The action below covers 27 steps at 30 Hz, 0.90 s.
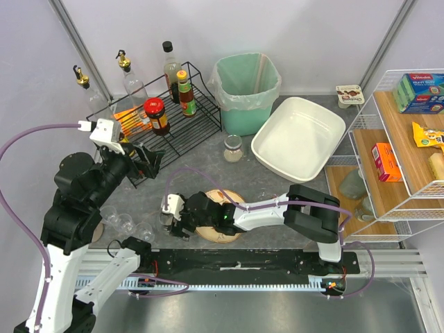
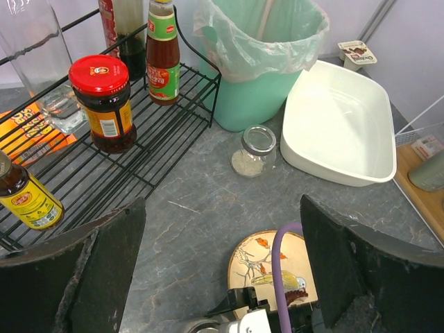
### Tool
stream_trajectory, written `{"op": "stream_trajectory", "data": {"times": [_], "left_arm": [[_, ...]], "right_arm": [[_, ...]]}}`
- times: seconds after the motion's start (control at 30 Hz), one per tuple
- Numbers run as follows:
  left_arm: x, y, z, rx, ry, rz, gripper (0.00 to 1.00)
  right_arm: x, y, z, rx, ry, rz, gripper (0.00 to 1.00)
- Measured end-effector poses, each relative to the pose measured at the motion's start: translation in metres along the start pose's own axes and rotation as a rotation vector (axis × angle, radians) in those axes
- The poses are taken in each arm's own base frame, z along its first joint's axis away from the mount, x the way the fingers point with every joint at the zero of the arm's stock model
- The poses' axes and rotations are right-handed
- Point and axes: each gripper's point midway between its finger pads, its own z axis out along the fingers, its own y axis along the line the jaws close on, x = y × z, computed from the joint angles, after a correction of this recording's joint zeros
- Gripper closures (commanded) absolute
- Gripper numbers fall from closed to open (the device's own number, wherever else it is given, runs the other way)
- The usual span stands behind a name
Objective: Clear the kitchen counter
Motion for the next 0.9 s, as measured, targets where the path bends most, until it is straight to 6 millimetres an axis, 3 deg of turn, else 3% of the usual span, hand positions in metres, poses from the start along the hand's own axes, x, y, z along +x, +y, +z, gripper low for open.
{"op": "stream_trajectory", "data": {"times": [0.33, 0.57, 0.9], "left_arm": [[0.005, 0.001, 0.011, -0.004, 0.022, -0.014, 0.05], [0.006, 0.001, 0.012, -0.006, 0.028, -0.018, 0.07], [-0.006, 0.002, -0.001, -0.019, -0.025, -0.022, 0.07]], "right_arm": [[0.000, -0.048, -0.005, 0.298, 0.028, 0.109, 0.55], [-0.006, -0.081, 0.001, 0.397, 0.024, 0.175, 0.59], [-0.043, -0.127, 0.033, 0.466, -0.050, 0.201, 0.62]]}}
